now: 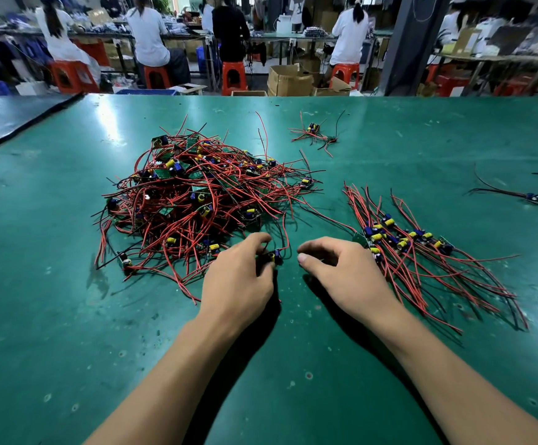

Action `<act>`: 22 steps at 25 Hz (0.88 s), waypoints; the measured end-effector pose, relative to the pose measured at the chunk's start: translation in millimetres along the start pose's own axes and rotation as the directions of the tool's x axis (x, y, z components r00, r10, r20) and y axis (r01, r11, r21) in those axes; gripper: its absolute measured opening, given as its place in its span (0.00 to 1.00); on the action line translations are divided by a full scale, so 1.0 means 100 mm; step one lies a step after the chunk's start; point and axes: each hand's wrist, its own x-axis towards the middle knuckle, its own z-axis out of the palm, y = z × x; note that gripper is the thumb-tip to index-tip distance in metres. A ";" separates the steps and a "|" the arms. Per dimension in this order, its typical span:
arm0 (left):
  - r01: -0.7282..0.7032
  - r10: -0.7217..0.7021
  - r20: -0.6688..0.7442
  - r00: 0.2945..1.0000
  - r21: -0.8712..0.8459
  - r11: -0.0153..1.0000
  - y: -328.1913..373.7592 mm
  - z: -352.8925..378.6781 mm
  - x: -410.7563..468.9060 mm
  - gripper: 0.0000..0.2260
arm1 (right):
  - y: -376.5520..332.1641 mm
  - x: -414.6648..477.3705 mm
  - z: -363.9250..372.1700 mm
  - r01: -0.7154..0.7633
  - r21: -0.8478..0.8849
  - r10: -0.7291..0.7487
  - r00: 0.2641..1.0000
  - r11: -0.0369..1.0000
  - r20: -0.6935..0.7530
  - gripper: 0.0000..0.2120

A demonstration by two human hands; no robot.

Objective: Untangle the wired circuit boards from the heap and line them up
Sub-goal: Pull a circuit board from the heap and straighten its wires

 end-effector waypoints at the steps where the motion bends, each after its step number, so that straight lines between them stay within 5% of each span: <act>1: -0.014 0.014 -0.011 1.000 -0.005 1.000 0.01 0.00 -0.01 0.17 | 0.00 -0.01 0.00 -0.020 0.053 0.020 1.000 0.998 -0.007 0.03; 7: -0.037 0.036 -0.047 0.998 -0.020 0.999 0.02 -0.02 -0.04 0.13 | -0.06 -0.01 -0.05 -0.354 0.457 0.273 0.933 0.816 0.234 0.07; 12: -0.006 0.006 0.034 0.999 0.014 1.000 0.01 0.00 -0.05 0.14 | -0.13 -0.02 -0.09 -0.479 0.693 0.198 0.871 0.538 0.449 0.23; 17: -0.093 0.083 -0.113 0.990 -0.091 0.991 0.05 -0.02 -0.08 0.07 | -0.07 0.03 -0.10 -0.464 0.677 0.235 0.883 0.572 0.407 0.23; 22: -0.316 0.309 -0.247 0.918 0.015 0.949 0.22 -0.09 -0.12 0.06 | -0.03 0.05 -0.14 -0.519 0.658 0.164 0.836 0.545 0.523 0.18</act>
